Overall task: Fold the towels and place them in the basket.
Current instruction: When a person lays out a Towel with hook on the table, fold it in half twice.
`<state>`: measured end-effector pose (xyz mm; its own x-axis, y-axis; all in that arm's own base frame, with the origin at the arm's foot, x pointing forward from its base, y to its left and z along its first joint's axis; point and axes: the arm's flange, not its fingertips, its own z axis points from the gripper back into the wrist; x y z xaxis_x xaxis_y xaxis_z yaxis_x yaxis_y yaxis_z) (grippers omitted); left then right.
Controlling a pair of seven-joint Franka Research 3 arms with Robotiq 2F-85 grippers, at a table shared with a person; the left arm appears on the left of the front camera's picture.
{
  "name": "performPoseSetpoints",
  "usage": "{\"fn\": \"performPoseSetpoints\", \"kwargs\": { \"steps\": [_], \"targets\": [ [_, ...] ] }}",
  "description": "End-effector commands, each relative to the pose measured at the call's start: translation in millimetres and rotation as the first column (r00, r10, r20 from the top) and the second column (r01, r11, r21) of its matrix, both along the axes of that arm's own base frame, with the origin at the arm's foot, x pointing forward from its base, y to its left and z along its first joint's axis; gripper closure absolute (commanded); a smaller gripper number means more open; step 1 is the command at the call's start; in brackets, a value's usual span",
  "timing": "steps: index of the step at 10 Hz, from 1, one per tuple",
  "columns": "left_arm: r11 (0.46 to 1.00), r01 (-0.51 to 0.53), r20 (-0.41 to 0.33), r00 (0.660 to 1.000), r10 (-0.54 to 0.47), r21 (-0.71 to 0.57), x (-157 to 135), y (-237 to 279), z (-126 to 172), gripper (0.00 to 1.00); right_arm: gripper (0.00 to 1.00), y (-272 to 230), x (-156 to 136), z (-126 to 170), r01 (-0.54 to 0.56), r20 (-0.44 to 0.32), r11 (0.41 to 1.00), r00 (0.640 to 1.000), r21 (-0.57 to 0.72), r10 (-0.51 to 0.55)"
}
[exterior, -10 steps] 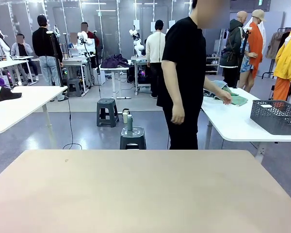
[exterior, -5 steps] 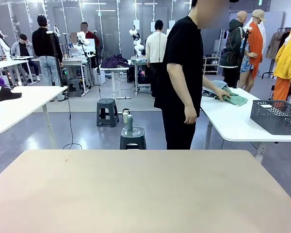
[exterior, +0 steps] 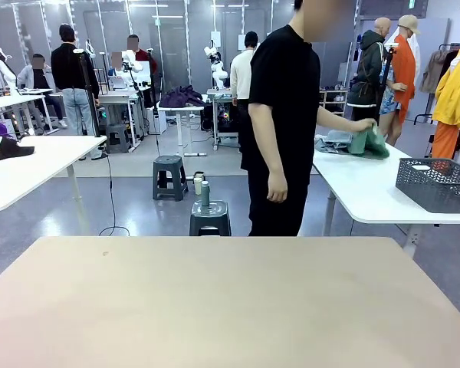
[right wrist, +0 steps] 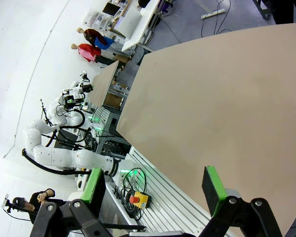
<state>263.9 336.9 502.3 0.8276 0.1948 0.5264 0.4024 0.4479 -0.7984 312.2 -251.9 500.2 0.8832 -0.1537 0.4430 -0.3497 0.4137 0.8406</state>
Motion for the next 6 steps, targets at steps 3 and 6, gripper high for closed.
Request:
{"fn": "performPoseSetpoints", "kwargs": {
  "steps": [3, 6],
  "targets": [
    [1.0, 0.007, 0.017, 1.0, -0.006, -0.015, -1.9, -0.6, 0.9, 0.0, 0.0, -0.8, 1.4, 0.9, -0.003, 0.019, 1.0, 1.0, 0.013, 0.003],
    [1.0, 0.007, 0.017, 1.0, -0.006, -0.015, -1.9, -0.6, 0.9, 0.0, 0.0, -0.8, 1.4, 0.9, -0.003, 0.019, 1.0, 1.0, 0.013, 0.003]
  ]
}}
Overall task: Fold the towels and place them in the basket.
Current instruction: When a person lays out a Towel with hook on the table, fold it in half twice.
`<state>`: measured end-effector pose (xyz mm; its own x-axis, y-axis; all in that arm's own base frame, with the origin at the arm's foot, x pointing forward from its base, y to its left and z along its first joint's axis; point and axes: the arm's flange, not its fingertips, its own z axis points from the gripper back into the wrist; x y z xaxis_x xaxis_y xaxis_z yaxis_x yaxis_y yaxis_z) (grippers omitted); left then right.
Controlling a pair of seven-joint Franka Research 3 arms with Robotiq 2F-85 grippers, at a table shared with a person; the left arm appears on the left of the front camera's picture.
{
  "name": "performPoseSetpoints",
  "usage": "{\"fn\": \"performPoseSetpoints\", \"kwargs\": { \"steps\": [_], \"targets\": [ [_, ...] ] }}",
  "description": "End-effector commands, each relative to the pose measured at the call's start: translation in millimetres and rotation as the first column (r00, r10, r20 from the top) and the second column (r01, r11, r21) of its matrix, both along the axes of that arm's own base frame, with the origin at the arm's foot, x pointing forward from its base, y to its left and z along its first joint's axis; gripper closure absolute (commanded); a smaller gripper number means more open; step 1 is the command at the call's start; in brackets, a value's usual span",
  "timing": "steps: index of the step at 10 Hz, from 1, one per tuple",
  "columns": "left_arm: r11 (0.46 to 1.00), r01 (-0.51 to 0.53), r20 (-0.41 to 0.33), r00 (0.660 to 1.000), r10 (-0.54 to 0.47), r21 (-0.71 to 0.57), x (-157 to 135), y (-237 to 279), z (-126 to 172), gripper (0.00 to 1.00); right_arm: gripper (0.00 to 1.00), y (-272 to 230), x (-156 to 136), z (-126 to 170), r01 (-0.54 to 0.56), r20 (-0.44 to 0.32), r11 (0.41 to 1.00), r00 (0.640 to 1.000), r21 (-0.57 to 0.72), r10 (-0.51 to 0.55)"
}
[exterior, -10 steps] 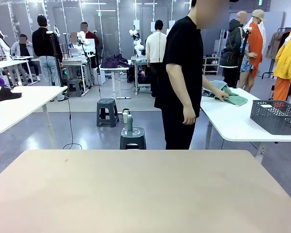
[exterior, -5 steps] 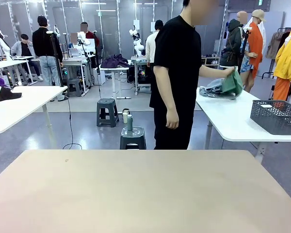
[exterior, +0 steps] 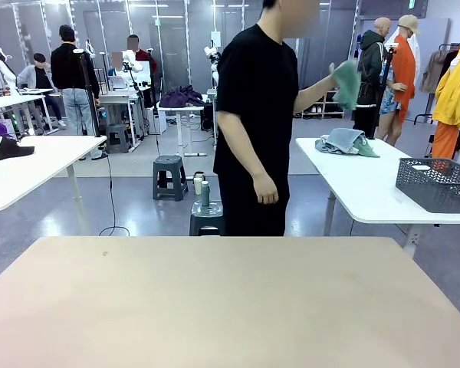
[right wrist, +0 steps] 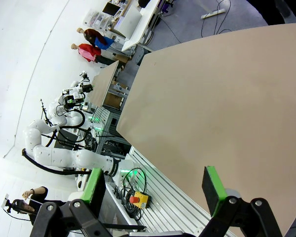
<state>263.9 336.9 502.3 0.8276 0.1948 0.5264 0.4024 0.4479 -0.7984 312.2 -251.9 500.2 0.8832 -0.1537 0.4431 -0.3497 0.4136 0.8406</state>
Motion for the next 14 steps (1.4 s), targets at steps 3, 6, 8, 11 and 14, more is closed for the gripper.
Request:
{"fn": "performPoseSetpoints", "kwargs": {
  "steps": [3, 6, 8, 11, 14],
  "targets": [
    [1.0, 0.007, 0.017, 1.0, -0.006, -0.015, -1.9, -0.6, 0.9, 0.0, 0.0, -0.8, 1.4, 0.9, -0.003, 0.019, 1.0, 1.0, 0.013, 0.003],
    [1.0, 0.007, 0.017, 1.0, -0.006, -0.015, -1.9, -0.6, 0.9, 0.0, 0.0, -0.8, 1.4, 0.9, -0.003, 0.019, 1.0, 1.0, 0.013, 0.003],
    [1.0, 0.007, 0.017, 1.0, -0.006, -0.015, -1.9, -0.6, 0.9, 0.0, 0.0, -0.8, 1.4, 0.9, -0.003, 0.019, 1.0, 1.0, 0.013, 0.003],
    [1.0, 0.007, 0.017, 1.0, -0.006, -0.015, -1.9, -0.6, 0.9, 0.0, 0.0, -0.8, 1.4, 0.9, -0.003, 0.019, 1.0, 1.0, 0.013, 0.003],
    [1.0, 0.007, 0.017, 1.0, -0.006, -0.015, -1.9, -0.6, 0.9, 0.0, 0.0, -0.8, 1.4, 0.9, -0.003, 0.019, 1.0, 1.0, 0.013, 0.003]
  ]
}}
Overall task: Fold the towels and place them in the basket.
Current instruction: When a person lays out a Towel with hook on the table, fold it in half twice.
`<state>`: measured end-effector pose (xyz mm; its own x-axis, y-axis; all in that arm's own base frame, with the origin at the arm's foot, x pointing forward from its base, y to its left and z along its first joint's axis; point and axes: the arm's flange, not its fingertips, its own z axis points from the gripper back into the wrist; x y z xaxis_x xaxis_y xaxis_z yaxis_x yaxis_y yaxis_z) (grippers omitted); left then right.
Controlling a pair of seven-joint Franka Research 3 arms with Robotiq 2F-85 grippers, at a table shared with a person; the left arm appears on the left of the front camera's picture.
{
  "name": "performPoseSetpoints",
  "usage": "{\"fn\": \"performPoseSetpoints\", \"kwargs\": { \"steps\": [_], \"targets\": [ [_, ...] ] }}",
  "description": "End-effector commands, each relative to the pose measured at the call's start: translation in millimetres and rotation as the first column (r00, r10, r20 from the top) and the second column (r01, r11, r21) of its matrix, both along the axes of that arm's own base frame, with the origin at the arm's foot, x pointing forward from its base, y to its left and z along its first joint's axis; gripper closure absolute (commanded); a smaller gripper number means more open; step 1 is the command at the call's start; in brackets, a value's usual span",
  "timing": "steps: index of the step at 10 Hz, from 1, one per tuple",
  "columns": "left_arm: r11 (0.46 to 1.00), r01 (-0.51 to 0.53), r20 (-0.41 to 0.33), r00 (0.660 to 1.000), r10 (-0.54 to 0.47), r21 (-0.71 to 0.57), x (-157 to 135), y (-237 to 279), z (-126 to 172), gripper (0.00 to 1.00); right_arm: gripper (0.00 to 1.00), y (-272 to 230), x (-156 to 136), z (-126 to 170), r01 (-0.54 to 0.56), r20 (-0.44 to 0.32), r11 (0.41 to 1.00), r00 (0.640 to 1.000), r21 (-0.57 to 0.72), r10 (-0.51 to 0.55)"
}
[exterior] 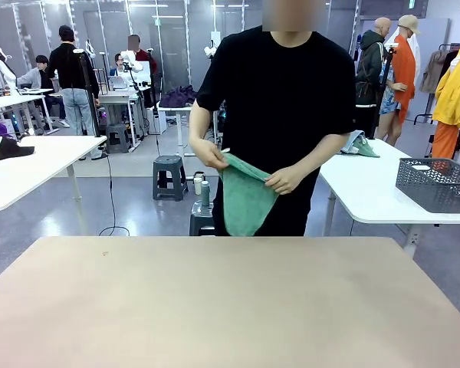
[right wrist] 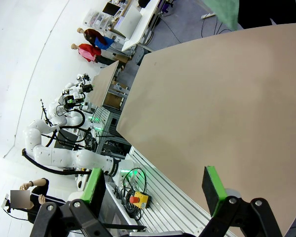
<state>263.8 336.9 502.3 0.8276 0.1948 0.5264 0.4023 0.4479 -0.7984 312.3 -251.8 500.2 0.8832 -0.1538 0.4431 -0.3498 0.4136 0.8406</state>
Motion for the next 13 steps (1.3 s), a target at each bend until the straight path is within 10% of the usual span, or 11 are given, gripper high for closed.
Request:
{"fn": "performPoseSetpoints", "kwargs": {
  "steps": [1, 13],
  "targets": [
    [1.0, 0.007, 0.017, 1.0, -0.006, -0.015, -1.9, -0.6, 0.9, 0.0, 0.0, -0.8, 1.4, 0.9, -0.003, 0.019, 1.0, 1.0, 0.012, 0.003],
    [1.0, 0.007, 0.017, 1.0, -0.006, -0.015, -1.9, -0.6, 0.9, 0.0, 0.0, -0.8, 1.4, 0.9, -0.003, 0.019, 1.0, 1.0, 0.012, 0.003]
  ]
}}
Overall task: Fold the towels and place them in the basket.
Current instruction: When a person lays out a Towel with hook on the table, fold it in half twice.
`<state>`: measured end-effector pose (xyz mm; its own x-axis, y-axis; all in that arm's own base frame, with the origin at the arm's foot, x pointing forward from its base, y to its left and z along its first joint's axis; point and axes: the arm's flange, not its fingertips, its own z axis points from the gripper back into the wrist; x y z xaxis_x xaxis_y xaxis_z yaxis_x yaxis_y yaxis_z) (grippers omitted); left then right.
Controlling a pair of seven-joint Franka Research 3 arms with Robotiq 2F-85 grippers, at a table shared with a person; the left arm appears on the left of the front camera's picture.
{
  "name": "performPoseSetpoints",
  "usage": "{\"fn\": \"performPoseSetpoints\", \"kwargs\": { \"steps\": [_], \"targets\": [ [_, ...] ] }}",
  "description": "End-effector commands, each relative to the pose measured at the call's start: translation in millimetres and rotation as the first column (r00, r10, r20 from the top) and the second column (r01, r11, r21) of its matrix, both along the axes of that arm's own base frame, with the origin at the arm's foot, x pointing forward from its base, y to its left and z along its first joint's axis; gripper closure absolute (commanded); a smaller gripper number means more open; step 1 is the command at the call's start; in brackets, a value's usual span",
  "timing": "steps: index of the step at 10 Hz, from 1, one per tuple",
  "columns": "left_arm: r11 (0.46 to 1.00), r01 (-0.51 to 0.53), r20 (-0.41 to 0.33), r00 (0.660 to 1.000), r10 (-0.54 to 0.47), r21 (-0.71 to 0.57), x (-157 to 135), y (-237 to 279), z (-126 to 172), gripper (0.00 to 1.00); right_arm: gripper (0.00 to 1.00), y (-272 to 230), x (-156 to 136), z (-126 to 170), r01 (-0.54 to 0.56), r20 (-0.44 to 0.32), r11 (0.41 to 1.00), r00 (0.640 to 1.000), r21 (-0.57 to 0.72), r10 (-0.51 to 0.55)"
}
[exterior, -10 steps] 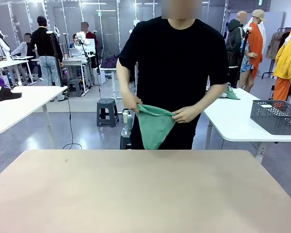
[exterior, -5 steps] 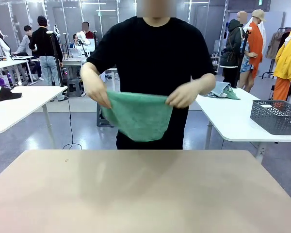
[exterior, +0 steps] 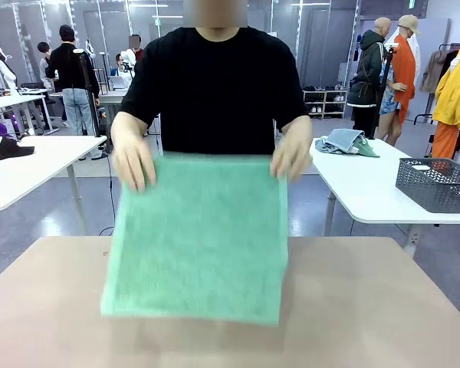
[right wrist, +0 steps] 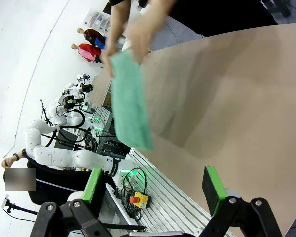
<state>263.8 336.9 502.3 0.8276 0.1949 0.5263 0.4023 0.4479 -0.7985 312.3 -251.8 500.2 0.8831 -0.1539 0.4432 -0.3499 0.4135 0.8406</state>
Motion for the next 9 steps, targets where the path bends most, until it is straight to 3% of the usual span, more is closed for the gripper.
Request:
{"fn": "performPoseSetpoints", "kwargs": {
  "steps": [1, 9],
  "targets": [
    [1.0, 0.007, 0.017, 1.0, -0.006, -0.015, -1.9, -0.6, 0.9, 0.0, 0.0, -0.8, 1.4, 0.9, -0.003, 0.019, 1.0, 1.0, 0.012, 0.003],
    [1.0, 0.007, 0.017, 1.0, -0.006, -0.015, -1.9, -0.6, 0.9, 0.0, 0.0, -0.8, 1.4, 0.9, -0.003, 0.019, 1.0, 1.0, 0.012, 0.003]
  ]
}}
